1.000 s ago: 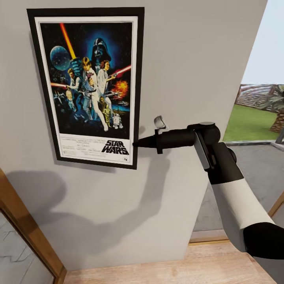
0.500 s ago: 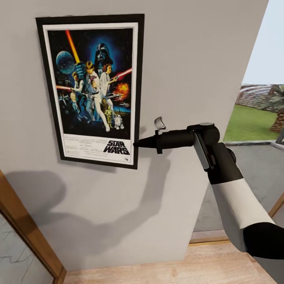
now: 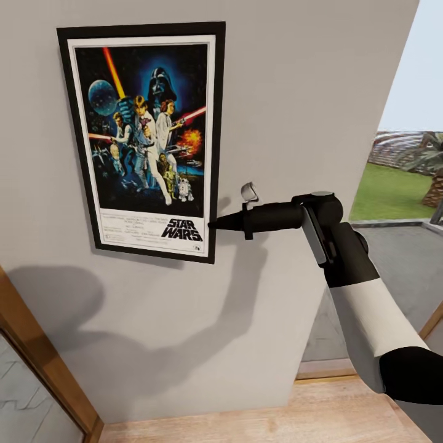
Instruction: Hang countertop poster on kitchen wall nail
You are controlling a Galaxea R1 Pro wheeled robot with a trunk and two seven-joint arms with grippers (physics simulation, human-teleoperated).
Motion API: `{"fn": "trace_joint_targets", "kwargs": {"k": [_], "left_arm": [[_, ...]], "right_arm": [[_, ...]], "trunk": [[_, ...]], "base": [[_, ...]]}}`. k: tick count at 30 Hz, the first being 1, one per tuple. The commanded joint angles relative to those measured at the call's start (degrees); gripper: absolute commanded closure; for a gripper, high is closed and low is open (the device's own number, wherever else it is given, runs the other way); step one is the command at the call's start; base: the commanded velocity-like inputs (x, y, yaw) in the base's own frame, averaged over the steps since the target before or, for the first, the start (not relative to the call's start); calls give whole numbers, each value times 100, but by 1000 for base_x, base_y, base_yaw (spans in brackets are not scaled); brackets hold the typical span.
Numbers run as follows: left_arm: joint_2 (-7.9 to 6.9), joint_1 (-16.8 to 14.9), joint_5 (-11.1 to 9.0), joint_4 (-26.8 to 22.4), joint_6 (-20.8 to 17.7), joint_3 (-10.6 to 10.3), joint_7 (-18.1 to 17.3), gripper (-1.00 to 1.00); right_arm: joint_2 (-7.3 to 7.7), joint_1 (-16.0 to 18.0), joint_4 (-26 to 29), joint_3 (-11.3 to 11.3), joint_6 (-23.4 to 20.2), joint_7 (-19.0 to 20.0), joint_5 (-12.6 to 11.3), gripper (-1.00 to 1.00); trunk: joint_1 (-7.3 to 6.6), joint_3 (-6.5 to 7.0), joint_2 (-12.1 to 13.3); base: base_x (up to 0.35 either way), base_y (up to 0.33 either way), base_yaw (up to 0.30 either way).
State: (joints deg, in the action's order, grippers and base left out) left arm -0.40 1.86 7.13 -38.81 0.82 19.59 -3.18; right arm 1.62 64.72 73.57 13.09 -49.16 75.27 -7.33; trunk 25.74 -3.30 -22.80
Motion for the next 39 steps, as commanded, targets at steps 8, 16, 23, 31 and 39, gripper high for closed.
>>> {"fn": "trace_joint_targets", "kwargs": {"k": [8, 16, 23, 31, 39], "left_arm": [[5, -2, 60, -6, 7, 27, -33, -100], [5, -2, 60, -5, 11, 30, -33, -100], [5, -2, 60, -6, 10, 31, -33, -100], [-28, -2, 60, -21, 14, 27, -33, -100], [-19, -2, 63, -24, 14, 30, -30, -100]], "right_arm": [[5, 6, -1, 9, -58, 5, -40, 100], [5, 7, -1, 9, -56, 5, -40, 100], [5, 7, 0, 9, -56, 5, -40, 100], [6, -3, 17, 9, -50, -21, -22, 100], [12, -3, 17, 9, -46, -21, -22, 100]], "trunk": [[4, -11, -12], [4, -11, -12], [4, -11, -12], [4, -12, -12], [4, -12, -12]], "base": [[110, 0, 0], [29, 0, 0], [4, 0, 0], [0, 0, 0], [0, 0, 0]]}}
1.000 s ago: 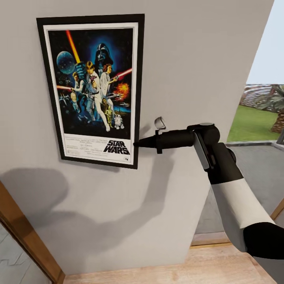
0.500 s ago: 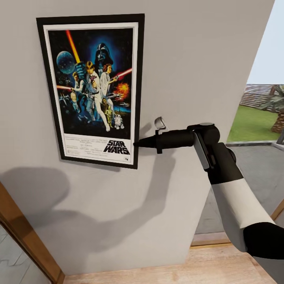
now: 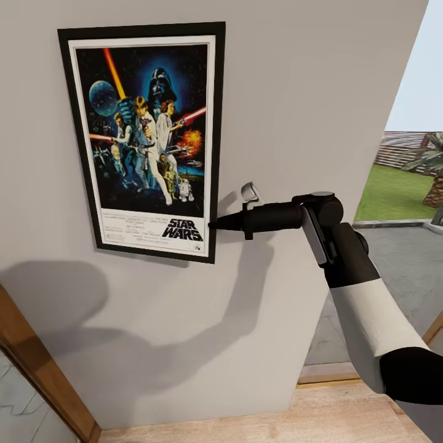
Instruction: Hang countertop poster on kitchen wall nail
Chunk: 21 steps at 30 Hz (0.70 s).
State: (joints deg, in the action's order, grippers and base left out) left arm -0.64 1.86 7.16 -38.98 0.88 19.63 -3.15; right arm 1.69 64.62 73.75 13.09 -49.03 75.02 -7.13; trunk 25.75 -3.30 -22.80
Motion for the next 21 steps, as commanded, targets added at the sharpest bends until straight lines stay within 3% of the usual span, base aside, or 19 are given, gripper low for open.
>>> {"fn": "trace_joint_targets", "kwargs": {"k": [1, 21], "left_arm": [[5, -2, 60, -8, 9, 27, -33, -100], [-22, -2, 57, -5, 9, 26, -33, -100]], "right_arm": [[5, 7, -1, 9, -60, 4, -43, 100], [24, 7, -16, 9, -63, 40, -74, 100]], "trunk": [[4, -12, -12], [4, -12, -12]], "base": [[0, 0, 0], [0, 0, 0]]}}
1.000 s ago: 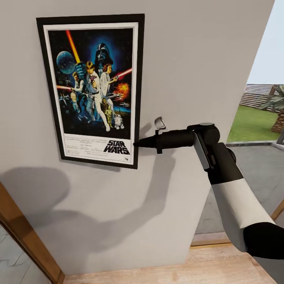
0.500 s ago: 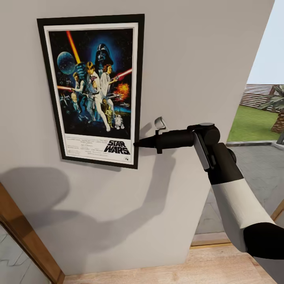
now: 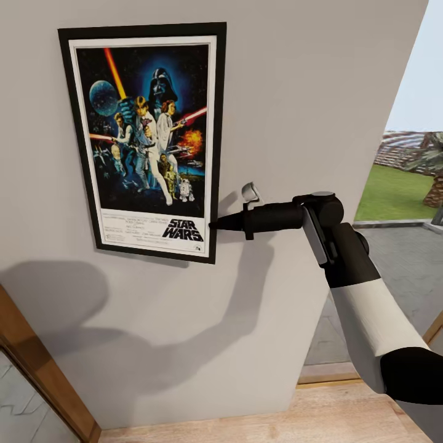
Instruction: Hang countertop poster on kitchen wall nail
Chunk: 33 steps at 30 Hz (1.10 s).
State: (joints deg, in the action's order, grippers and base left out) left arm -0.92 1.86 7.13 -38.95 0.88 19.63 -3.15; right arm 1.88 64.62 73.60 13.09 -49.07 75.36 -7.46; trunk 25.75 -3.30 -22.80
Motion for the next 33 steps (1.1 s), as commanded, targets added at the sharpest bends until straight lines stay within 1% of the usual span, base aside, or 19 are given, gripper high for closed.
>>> {"fn": "trace_joint_targets", "kwargs": {"k": [1, 13, 16, 21, 33], "left_arm": [[4, -2, 60, -8, 9, 25, -31, -100], [4, -2, 60, -7, 9, 24, -33, -100], [4, -2, 60, -8, 9, 26, -34, -100], [4, -2, 60, -8, 9, 24, -33, -100], [4, -2, 60, -8, 9, 26, -34, -100]], "right_arm": [[5, 7, -4, 9, -59, 10, -46, 100], [6, 7, -12, 23, -59, 28, -68, 100], [6, 7, -12, 35, -59, 84, -70, 100], [6, 7, -13, 187, -59, 229, -71, 100], [6, 7, -13, 228, -59, 262, -71, 100]], "trunk": [[4, -12, -12], [4, -12, -12], [4, -12, -12], [4, -12, -12], [4, -12, -12]], "base": [[0, 0, 0], [0, 0, 0], [0, 0, 0], [0, 0, 0], [0, 0, 0]]}}
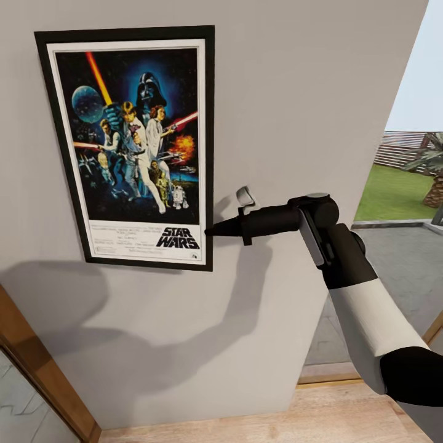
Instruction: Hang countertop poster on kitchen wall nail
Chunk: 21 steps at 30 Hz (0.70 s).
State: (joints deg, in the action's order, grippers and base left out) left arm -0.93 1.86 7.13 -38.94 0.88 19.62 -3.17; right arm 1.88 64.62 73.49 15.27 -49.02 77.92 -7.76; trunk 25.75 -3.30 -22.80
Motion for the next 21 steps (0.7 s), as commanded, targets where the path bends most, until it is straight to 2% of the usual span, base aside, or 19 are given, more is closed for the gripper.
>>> {"fn": "trace_joint_targets", "kwargs": {"k": [1, 11, 21], "left_arm": [[5, -2, 60, -8, 9, 26, -33, -100], [5, -2, 60, -8, 8, 28, -34, -100], [5, -2, 60, -8, 9, 33, -35, -100]], "right_arm": [[5, 7, -1, 10, -64, 7, -42, 100], [5, 7, -1, 11, -60, 11, -42, 100], [5, 7, 4, 11, -57, 5, -41, 100]], "trunk": [[4, -12, -12], [4, -12, -12], [4, -12, -12]], "base": [[0, 0, 0], [95, 0, 0], [11, 0, 0]]}}
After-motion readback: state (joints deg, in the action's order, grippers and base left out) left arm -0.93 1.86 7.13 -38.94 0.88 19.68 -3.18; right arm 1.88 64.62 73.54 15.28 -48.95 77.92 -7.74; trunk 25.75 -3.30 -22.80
